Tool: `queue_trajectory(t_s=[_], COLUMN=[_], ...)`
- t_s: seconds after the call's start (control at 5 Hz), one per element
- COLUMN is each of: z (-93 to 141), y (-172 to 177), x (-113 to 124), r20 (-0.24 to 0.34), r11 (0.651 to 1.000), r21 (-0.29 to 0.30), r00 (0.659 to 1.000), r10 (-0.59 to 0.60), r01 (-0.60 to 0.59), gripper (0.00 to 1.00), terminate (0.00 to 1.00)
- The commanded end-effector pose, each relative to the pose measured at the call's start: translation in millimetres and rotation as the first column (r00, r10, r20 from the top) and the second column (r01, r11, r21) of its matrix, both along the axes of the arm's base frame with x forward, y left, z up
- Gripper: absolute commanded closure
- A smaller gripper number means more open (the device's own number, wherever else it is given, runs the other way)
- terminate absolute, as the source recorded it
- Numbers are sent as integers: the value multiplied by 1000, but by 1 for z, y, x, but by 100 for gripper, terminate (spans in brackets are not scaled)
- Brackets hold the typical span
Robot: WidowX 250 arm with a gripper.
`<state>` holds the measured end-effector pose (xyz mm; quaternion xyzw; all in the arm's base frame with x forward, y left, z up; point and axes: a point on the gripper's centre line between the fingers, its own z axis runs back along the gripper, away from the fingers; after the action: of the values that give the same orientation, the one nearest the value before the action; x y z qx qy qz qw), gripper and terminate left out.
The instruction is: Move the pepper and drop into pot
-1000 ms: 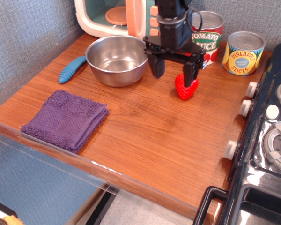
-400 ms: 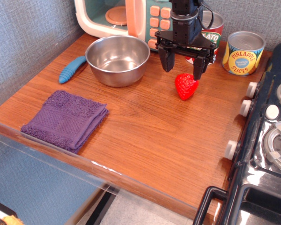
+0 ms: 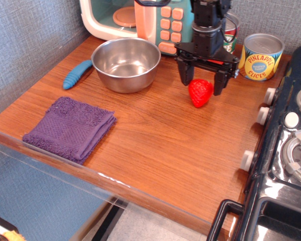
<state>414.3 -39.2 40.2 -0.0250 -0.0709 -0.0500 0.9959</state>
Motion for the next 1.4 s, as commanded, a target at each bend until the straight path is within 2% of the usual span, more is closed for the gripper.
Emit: queue_trajectory(t_s=[0.0,0.2,0.4,0.6,0.8,1.0,1.2], z=[-9,-19,-20,-10,18,58,85], y=[-2,3,4,3,5,27,75], x=[-1,-4,-4,-6,-6,-9,-21], r20=[-40,-71,-63,-46,17,86,132], r11=[1000,998,998,999,1000,999,992], r21=[25,55,60,43,13,28,22], r00=[999,997,998,999,1000,996,983], r10=[12,20,17,8,-13,27,124], r01=[-11,-16,-13,-6,13,-30,-128], gripper=[0,0,100,100,100,100,100], terminate=[0,0,0,0,0,0,0])
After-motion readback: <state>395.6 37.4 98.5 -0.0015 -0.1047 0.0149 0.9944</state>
